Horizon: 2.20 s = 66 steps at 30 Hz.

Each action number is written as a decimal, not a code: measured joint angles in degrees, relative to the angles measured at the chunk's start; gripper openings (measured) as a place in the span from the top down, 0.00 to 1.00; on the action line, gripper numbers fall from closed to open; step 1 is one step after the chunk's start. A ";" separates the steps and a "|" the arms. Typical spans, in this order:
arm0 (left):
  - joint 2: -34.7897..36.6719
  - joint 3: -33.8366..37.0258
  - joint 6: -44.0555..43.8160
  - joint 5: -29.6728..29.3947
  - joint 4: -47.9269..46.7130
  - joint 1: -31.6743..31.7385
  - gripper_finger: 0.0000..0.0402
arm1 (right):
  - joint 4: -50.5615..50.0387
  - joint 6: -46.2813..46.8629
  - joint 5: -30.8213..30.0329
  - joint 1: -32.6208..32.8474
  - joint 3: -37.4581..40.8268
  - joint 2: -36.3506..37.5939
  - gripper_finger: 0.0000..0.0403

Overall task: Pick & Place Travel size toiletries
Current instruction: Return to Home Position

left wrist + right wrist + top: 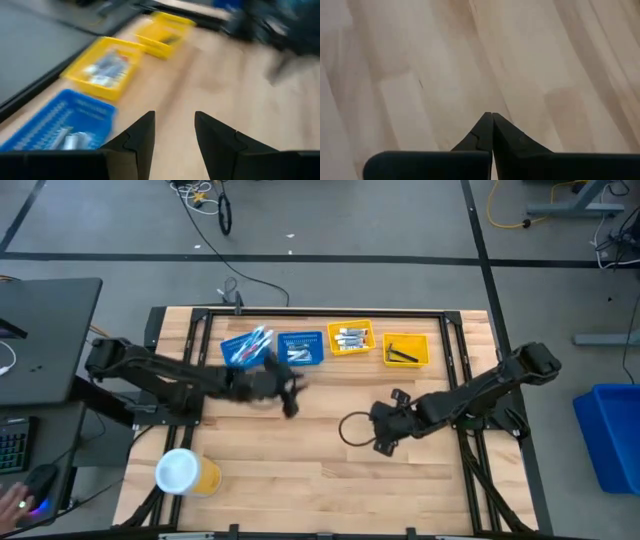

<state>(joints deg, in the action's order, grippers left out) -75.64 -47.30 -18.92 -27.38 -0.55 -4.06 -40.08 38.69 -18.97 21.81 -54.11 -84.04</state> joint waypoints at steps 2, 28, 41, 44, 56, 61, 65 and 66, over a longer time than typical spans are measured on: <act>-0.70 0.30 3.01 -1.32 0.24 -5.14 0.63 | -2.78 1.12 -0.34 1.64 0.08 -0.05 0.99; 1.42 0.80 -0.77 -13.83 -14.07 -19.74 0.63 | 2.16 -13.48 -3.53 7.36 9.46 9.56 0.99; 33.18 18.77 13.77 -6.85 1.24 -18.59 0.63 | 35.82 -40.10 9.81 3.09 35.38 54.15 0.98; 39.26 26.19 16.83 -2.67 10.08 -17.21 0.63 | 38.15 -41.86 14.44 1.50 39.44 63.09 0.98; 57.86 41.88 24.10 -1.51 18.24 -15.60 0.63 | 26.44 -43.11 15.05 -0.42 41.33 81.67 0.98; 63.18 43.88 24.61 -1.46 17.30 -15.60 0.63 | 23.51 -44.12 15.05 -0.42 41.33 84.03 0.98; 64.67 43.92 28.05 -0.78 16.19 -15.60 0.63 | 22.97 -43.64 15.16 -0.42 41.82 84.06 0.98; 64.91 43.93 28.31 -0.42 16.16 -15.60 0.63 | 22.97 -43.60 15.17 -0.42 42.28 84.06 0.98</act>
<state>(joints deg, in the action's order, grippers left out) -10.73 -3.36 9.39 -27.80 15.61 -19.66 -17.11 -4.91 -3.81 21.39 -11.83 0.01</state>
